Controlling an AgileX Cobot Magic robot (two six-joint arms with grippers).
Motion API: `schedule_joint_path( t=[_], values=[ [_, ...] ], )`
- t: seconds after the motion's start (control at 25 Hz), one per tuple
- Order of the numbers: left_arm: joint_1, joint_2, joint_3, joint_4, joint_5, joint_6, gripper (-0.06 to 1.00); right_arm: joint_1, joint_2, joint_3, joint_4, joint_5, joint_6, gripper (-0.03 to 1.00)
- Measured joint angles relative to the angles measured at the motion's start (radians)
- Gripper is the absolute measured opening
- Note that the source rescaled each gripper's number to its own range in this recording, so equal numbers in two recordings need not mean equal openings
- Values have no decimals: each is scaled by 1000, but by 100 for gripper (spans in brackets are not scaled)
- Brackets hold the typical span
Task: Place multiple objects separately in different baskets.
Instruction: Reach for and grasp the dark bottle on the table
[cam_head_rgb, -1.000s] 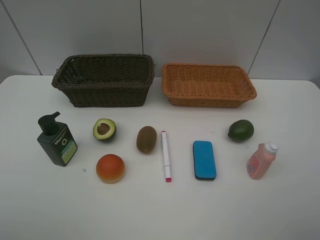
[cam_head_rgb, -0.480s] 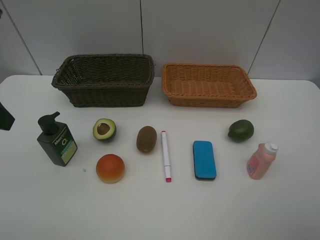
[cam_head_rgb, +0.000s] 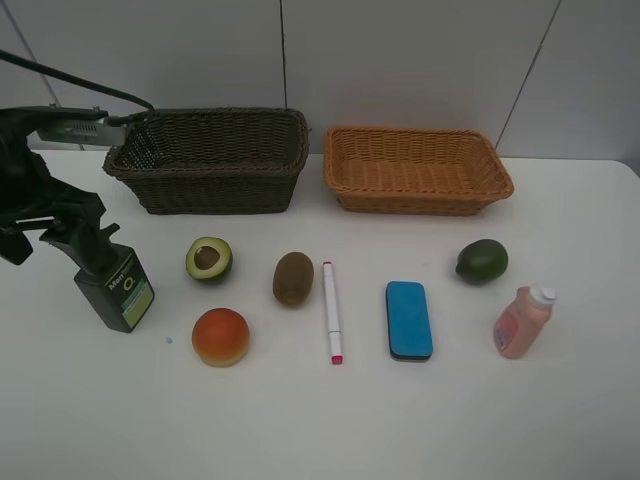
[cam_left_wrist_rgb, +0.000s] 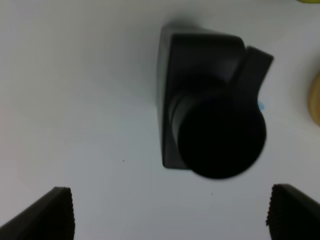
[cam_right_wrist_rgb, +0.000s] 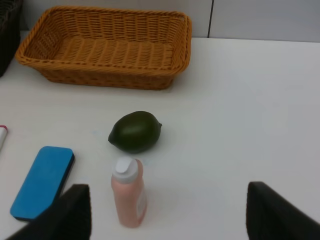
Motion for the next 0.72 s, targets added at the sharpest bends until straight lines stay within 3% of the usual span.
schedule_joint_path(
  t=[0.72],
  values=[
    [0,187,0,-22,-142,19,91,0,0,0,0,0,0,75]
  ],
)
